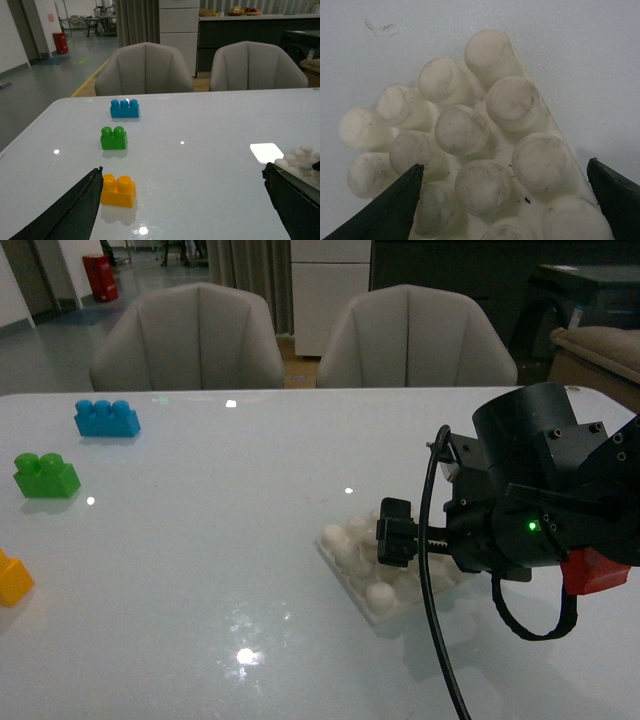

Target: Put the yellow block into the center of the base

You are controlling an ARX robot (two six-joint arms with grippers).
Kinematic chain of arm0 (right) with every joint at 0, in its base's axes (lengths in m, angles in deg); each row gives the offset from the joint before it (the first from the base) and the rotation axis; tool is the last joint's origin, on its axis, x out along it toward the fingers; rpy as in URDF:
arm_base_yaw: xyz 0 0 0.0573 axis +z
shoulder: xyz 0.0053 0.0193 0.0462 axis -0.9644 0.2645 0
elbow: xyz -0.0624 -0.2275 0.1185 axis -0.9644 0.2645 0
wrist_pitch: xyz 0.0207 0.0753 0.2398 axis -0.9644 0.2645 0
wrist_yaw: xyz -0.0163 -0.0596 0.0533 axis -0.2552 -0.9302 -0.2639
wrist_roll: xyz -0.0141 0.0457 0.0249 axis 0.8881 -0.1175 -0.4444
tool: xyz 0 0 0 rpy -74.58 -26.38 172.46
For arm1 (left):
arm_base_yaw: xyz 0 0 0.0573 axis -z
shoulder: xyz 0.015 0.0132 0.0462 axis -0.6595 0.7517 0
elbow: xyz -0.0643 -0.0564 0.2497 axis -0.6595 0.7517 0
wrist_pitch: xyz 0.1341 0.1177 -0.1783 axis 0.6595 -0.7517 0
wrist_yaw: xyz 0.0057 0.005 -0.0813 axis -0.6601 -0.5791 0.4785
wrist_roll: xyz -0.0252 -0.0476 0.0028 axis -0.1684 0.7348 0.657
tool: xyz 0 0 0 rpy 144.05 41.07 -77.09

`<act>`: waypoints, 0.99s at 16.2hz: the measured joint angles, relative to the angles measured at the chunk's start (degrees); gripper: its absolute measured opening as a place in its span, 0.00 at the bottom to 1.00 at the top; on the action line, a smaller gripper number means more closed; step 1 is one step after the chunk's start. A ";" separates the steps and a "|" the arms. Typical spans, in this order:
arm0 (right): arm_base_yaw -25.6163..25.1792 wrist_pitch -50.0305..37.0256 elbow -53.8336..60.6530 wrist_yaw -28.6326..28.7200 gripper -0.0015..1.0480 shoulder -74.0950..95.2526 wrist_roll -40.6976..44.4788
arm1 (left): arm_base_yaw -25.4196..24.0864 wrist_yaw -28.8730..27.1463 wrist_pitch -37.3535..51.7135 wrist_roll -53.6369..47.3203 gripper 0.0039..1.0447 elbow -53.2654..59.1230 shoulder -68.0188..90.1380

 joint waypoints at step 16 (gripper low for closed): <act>9.86 2.08 -3.89 1.51 0.94 1.60 -11.34 | 0.00 -0.02 0.00 0.00 0.94 0.00 0.00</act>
